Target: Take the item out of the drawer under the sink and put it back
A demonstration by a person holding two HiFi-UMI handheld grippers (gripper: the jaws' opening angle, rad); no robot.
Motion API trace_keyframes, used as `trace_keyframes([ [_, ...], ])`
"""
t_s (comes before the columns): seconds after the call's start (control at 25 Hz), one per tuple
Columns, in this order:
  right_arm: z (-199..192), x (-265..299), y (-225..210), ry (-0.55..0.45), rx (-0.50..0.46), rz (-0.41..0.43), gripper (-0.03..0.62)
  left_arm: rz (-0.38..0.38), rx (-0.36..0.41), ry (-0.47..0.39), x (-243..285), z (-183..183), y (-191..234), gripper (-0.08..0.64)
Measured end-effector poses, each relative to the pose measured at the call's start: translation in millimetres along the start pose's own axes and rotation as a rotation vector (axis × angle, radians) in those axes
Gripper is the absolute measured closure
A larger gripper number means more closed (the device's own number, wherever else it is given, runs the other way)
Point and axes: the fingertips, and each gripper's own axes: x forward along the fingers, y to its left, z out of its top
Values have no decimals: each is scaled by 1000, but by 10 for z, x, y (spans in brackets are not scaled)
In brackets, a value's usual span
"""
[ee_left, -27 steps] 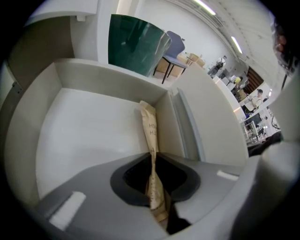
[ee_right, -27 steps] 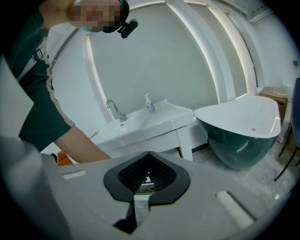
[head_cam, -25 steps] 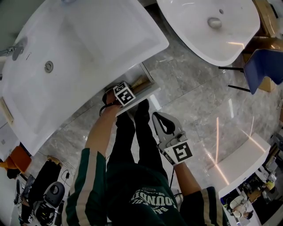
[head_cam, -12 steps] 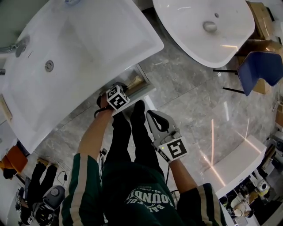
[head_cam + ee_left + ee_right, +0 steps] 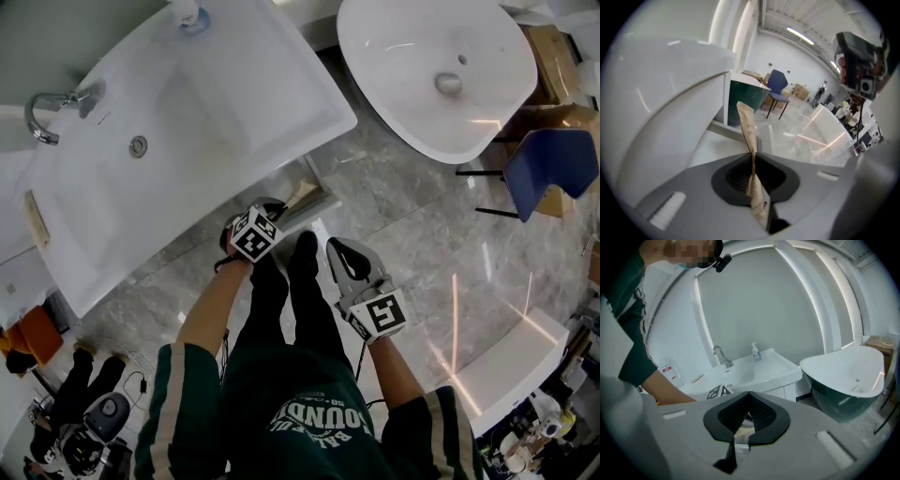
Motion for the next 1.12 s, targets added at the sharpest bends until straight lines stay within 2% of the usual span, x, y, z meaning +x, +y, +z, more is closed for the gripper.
trace_keyframes([
  [0.44,485,-178,203,-60,-34,15,591,65,-89,-231,-1265,371,-446,494],
  [0.56,663,-167,322,-93,-50,21,591,127,-83,-309,-1689,471,-405,494],
  [0.68,917,-183,367,-133,-81,15,591,197,-93,-422,-2173,705,-358,494],
  [0.88,1418,-227,474,-208,-125,25,591,266,-132,-602,-2923,966,-309,493],
  [1.12,1804,-326,797,-269,-209,52,591,343,-104,-743,-3685,1099,-295,493],
])
